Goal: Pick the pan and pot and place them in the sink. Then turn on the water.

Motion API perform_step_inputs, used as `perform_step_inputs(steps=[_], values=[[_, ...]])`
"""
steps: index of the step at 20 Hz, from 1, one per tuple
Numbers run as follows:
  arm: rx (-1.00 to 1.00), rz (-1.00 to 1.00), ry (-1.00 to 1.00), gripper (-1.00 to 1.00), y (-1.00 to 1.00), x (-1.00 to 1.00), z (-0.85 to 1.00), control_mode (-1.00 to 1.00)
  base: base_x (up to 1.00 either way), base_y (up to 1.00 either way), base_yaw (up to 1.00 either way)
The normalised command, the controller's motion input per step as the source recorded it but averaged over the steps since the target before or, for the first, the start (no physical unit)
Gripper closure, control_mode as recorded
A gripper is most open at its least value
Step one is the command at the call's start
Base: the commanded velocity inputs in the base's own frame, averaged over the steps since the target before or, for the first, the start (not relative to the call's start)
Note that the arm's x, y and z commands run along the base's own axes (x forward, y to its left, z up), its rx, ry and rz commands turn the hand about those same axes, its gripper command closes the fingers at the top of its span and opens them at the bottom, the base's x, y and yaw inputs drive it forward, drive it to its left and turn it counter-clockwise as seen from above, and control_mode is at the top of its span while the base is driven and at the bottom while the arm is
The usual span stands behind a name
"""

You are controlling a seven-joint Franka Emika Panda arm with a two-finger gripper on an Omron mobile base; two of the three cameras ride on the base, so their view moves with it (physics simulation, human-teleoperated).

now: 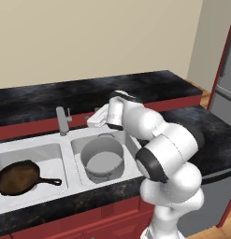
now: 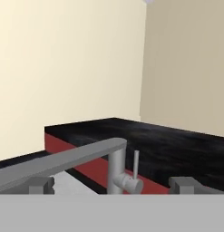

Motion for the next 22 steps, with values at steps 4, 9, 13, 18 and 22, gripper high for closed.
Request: perform_step_inputs(steps=[4, 9, 13, 18, 22], values=[[0.0, 0.02, 0.0, -1.0, 0.01, 0.1, 0.0, -1.0, 0.0, 0.0, 0.0], [0.0, 0.0, 0.0, -1.0, 0.17, 0.01, -0.14, -1.0, 0.0, 0.0, 0.0], [0.0, 0.0, 0.0, -1.0, 0.26, 0.02, -0.04, -1.0, 0.0, 0.0, 0.0], [0.0, 0.0, 0.0, -1.0, 0.11, 0.25, 0.0, -1.0, 0.0, 0.0, 0.0], [0.0, 0.0, 0.0, -1.0, 0.06, 0.3, 0.0, -1.0, 0.0, 0.0, 0.0]])
